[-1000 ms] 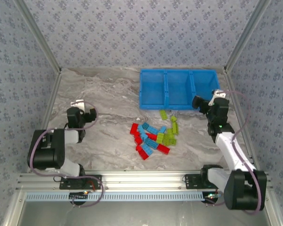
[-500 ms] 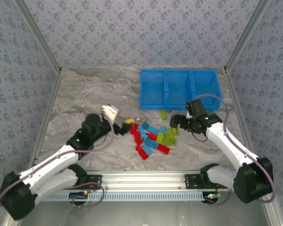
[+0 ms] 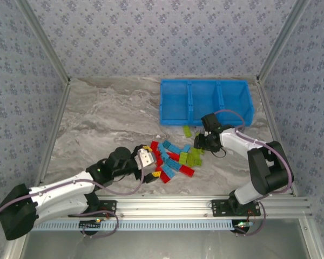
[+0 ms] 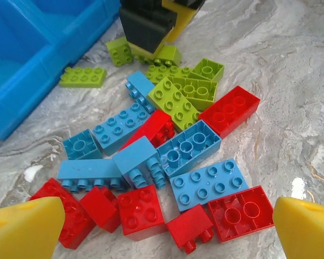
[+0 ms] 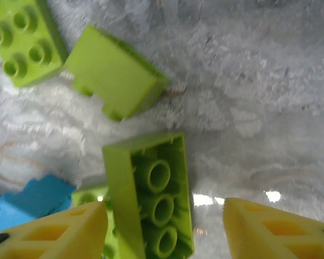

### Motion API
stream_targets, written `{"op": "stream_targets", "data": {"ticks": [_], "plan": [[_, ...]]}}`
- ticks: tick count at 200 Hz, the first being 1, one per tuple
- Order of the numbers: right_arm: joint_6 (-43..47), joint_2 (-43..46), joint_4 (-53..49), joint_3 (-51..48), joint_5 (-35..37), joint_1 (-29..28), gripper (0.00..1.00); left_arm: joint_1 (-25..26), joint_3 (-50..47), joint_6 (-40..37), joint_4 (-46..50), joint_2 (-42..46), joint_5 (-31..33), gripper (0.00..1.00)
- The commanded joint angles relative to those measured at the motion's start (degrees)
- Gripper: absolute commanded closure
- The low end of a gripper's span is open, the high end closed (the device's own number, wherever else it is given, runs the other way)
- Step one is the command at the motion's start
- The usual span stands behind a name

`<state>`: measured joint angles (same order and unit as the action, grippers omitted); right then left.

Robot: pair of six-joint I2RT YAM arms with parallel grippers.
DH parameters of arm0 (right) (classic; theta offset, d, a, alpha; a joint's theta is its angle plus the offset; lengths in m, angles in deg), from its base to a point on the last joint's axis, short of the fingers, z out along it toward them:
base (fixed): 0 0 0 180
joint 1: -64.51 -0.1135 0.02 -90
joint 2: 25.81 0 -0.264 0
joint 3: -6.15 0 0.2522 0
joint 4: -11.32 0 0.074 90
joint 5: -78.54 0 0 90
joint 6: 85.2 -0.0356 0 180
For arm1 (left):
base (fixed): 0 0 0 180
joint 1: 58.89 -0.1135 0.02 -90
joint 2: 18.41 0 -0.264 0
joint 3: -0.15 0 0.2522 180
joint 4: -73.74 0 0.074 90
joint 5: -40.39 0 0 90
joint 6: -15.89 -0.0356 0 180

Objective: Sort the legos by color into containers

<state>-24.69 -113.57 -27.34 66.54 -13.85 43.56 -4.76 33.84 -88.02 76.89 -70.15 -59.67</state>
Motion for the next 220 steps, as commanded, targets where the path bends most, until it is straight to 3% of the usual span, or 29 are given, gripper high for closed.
{"op": "stream_targets", "data": {"ticks": [1,56,102,125,149,168,220], "plan": [[-0.2,-1.1,2.6,0.3,-0.6,0.3,0.51,0.2,-0.7,-2.1,-2.6,2.0,0.5,0.01],[-0.2,3.1,0.9,-1.2,0.9,0.6,0.76,0.2,-1.6,-2.2,-4.2,2.1,1.9,0.01],[-1.6,19.4,-6.4,1.2,11.0,1.0,0.76,0.2,-2.5,-1.0,-6.4,3.1,1.2,0.01],[2.5,21.9,-8.6,7.0,16.1,5.9,0.77,0.2,-4.0,0.0,-9.1,5.2,1.7,0.01],[6.3,16.2,-6.3,14.8,13.6,15.9,0.77,0.3,-5.4,2.9,-11.9,7.6,7.4,0.01],[7.8,7.3,-5.9,22.9,13.2,20.7,0.76,0.3,-5.2,4.3,-10.7,8.9,13.1,0.01],[6.1,-14.6,-5.4,36.2,7.8,25.4,0.72,0.2,-5.5,7.6,-8.8,13.3,25.9,0.01]]}}
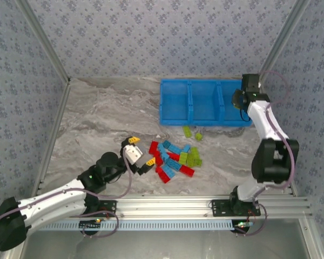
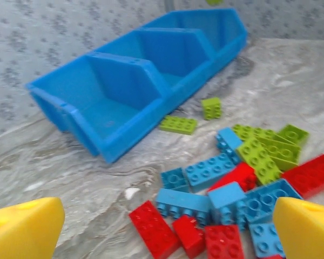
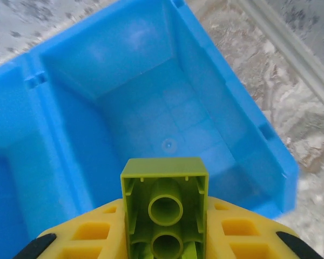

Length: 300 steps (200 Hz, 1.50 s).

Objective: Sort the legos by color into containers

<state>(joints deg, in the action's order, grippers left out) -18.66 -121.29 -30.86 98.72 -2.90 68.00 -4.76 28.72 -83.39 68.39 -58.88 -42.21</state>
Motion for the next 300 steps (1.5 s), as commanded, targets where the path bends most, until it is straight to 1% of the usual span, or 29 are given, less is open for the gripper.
{"op": "stream_targets", "data": {"ticks": [1,17,30,42,55,67,88,103,114,126,142,157,164,186,197,203,214,223,235,247,261,268,286,300], "plan": [[0.0,-7.3,-1.9,4.2,-3.2,1.0,0.71,0.2,-0.4,3.1,-0.3,2.0,8.7,0.01],[-0.7,-11.6,-3.2,7.2,-4.5,2.0,0.68,0.1,-0.4,4.2,0.4,2.6,13.3,0.01],[-1.1,-13.4,-4.4,9.1,-5.0,2.5,0.62,-0.1,-0.4,4.0,1.0,2.5,15.4,0.01],[-1.4,-13.3,-5.0,9.9,-5.2,2.4,0.55,-0.6,-0.5,4.3,1.4,2.3,16.8,0.01],[-1.9,-11.6,-4.9,9.5,-4.9,2.3,0.51,-1.4,-0.4,5.0,1.9,2.2,17.0,0.01],[-2.3,-9.5,-4.9,8.9,-5.1,2.3,0.50,-2.4,-0.4,6.1,2.2,2.1,17.0,0.01],[-3.0,-4.8,-5.5,7.3,-6.0,2.0,0.50,-4.0,-0.6,7.5,2.4,2.1,15.5,0.01],[-3.4,0.4,-5.8,5.0,-7.3,0.5,0.50,-4.7,-0.7,7.6,2.7,2.2,13.9,0.01],[-3.3,5.0,-5.8,2.2,-8.6,-2.3,0.50,-4.8,-0.7,7.0,3.0,2.3,12.3,0.01],[-2.3,10.5,-7.1,-1.4,-10.1,-6.9,0.49,-4.8,-0.7,5.6,3.6,2.6,9.9,0.01],[0.0,16.3,-8.1,-6.3,-11.6,-15.8,0.49,-4.9,-0.8,3.0,3.9,2.8,6.0,0.01],[2.0,20.0,-8.6,-10.0,-11.4,-25.3,0.49,-4.9,-1.2,2.3,3.8,2.9,4.7,0.01],[2.8,21.0,-8.6,-13.5,-10.8,-30.2,0.49,-4.9,-1.2,2.1,3.7,2.9,4.7,0.01],[5.4,21.2,-8.4,-17.8,-8.6,-44.4,0.49,-4.9,-1.8,1.0,3.5,2.6,5.0,0.01],[7.1,19.6,-8.0,-19.1,-7.6,-49.8,0.48,-5.0,-1.7,1.0,3.9,2.7,5.3,0.01],[7.9,18.3,-7.9,-19.4,-7.4,-51.8,0.47,-4.9,-1.7,0.9,4.2,2.8,5.2,0.01],[8.9,15.6,-8.0,-19.1,-8.0,-54.0,0.45,-4.9,-1.7,0.9,5.1,3.1,5.1,0.01],[9.4,13.5,-8.2,-18.4,-7.8,-55.1,0.42,-5.0,-1.8,0.4,6.1,3.4,4.8,0.01],[10.4,11.3,-7.1,-17.8,-7.5,-55.3,0.39,-5.0,-2.0,0.3,6.6,3.7,5.1,0.01],[11.7,9.4,-5.0,-17.8,-9.2,-54.9,0.36,-5.1,-2.1,0.0,6.6,4.0,4.5,0.01],[13.0,6.9,-3.2,-16.7,-13.7,-54.4,0.35,-5.1,-2.2,-0.6,6.7,4.3,3.5,0.01],[13.7,5.7,-2.8,-16.2,-14.9,-54.6,0.35,-5.1,-2.4,-0.7,6.7,4.4,3.2,0.01],[15.9,2.3,-2.1,-15.3,-15.5,-54.6,0.35,-5.1,-2.4,-0.7,6.5,4.4,3.1,0.01],[16.1,0.7,-1.1,-15.2,-16.3,-54.2,0.38,-5.1,-2.5,-0.7,6.4,4.4,3.1,0.01]]}}
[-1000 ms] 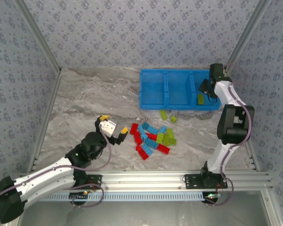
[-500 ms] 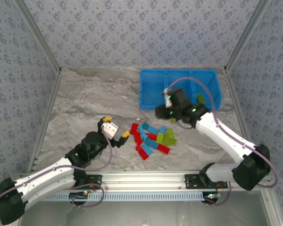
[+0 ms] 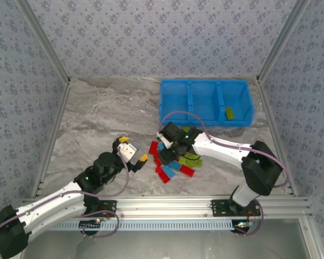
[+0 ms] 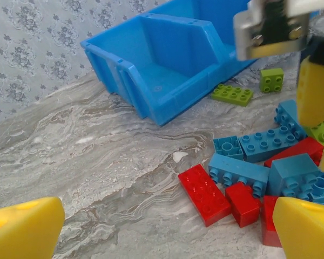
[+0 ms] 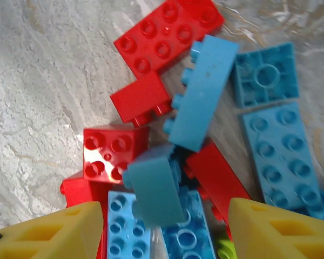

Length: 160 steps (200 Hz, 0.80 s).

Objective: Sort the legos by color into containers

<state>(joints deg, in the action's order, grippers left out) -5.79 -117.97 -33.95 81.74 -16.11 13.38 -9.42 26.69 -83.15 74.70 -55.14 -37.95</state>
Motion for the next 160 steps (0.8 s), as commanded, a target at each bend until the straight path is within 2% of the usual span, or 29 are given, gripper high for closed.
{"op": "stream_targets", "data": {"ticks": [1,53,89,110,124,146,160], "plan": [[3.2,-2.8,2.0,1.8,-3.1,0.5,0.38,-0.5,-0.5,-0.9,0.0,0.6,-1.2,0.01],[2.8,-3.7,1.4,2.0,-0.7,0.9,0.61,-0.5,-0.5,-0.9,-0.1,0.4,-1.1,0.01],[1.2,6.9,2.9,-0.7,2.8,2.1,0.68,-0.5,-0.6,-1.2,-0.3,1.2,-3.6,0.01],[-1.4,16.1,5.3,-2.6,6.0,6.2,0.70,-0.4,-0.9,-1.4,-1.3,1.6,-6.4,0.01],[-4.4,20.7,6.0,-3.2,11.5,10.0,0.70,-0.5,-0.9,-1.4,-1.6,1.8,-8.0,0.01],[-5.3,21.9,4.5,-0.3,14.7,18.8,0.76,-0.5,-1.1,-1.3,-2.0,2.0,-8.7,0.01],[-5.8,20.6,3.1,2.4,18.1,23.4,0.76,-0.5,-1.2,-1.3,-2.0,1.9,-8.4,0.01]]}}
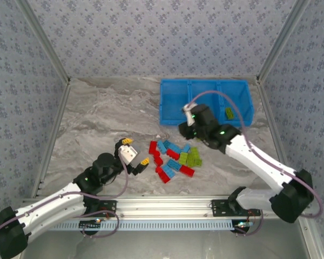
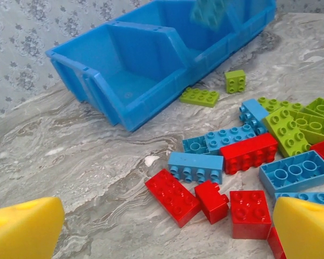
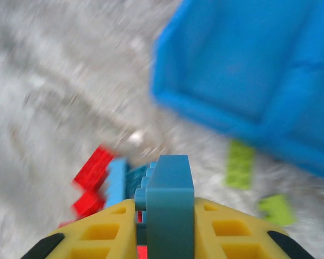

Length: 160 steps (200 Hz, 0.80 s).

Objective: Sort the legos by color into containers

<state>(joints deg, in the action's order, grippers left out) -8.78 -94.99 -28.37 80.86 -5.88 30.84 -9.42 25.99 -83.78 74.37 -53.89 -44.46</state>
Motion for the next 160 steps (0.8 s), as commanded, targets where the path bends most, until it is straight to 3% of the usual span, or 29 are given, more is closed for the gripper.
{"op": "stream_targets", "data": {"ticks": [1,20,39,85,101,129,160], "plan": [[-2.7,-2.4,-2.5,3.4,8.2,6.2,0.76,-0.5,-0.5,-0.7,-1.7,0.7,-1.9,0.01],[-1.8,-7.1,-2.5,6.2,11.3,12.5,0.76,-0.4,-0.3,-0.7,-1.4,0.8,-1.2,0.01],[-1.8,-13.7,-1.3,9.8,4.0,18.1,0.75,-0.5,-0.4,-0.7,-1.0,0.8,-0.1,0.01],[-2.3,-29.9,-0.8,18.1,0.8,20.3,0.75,-0.5,-0.4,-0.9,-1.1,0.5,0.4,0.01],[-2.9,-33.4,-1.6,21.2,0.6,20.6,0.70,-0.5,-0.3,-0.5,-1.1,0.3,0.6,0.01],[-4.3,-33.9,-3.7,24.4,0.8,20.6,0.59,-0.5,0.9,3.9,-0.6,-0.6,3.9,0.01],[-7.0,-26.9,-6.4,22.0,0.8,20.1,0.56,-0.9,2.0,7.8,0.1,-1.7,6.2,0.01]]}}
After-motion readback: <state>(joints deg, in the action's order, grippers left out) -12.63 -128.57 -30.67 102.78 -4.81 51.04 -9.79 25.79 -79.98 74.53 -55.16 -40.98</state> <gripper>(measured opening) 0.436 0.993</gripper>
